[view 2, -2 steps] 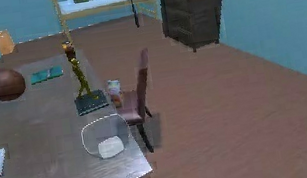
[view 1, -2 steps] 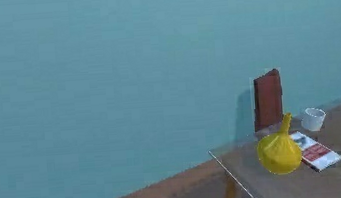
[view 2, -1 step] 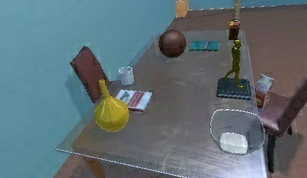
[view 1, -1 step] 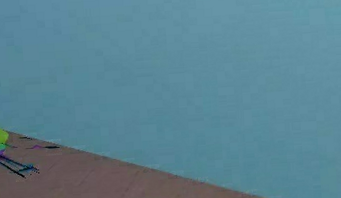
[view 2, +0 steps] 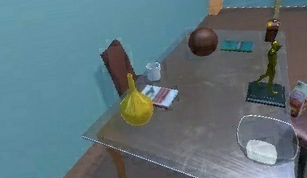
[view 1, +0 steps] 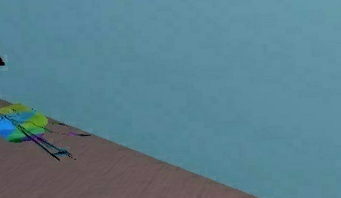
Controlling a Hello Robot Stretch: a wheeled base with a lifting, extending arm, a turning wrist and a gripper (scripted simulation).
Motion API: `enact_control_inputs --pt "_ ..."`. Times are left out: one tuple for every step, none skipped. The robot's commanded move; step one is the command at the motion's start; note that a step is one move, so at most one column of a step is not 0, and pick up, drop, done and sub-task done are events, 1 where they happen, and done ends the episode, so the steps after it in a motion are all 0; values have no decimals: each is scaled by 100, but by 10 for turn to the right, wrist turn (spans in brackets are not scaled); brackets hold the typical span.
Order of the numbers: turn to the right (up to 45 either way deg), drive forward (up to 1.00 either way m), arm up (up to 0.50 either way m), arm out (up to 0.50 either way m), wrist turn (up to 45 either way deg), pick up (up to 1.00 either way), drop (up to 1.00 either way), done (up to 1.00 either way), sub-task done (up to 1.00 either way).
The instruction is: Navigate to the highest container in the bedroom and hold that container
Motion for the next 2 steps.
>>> enact_control_inputs --pt "0 0 50 0 0 0 0 0 0" --pt "0 0 32 0 0 0 0 0 0"
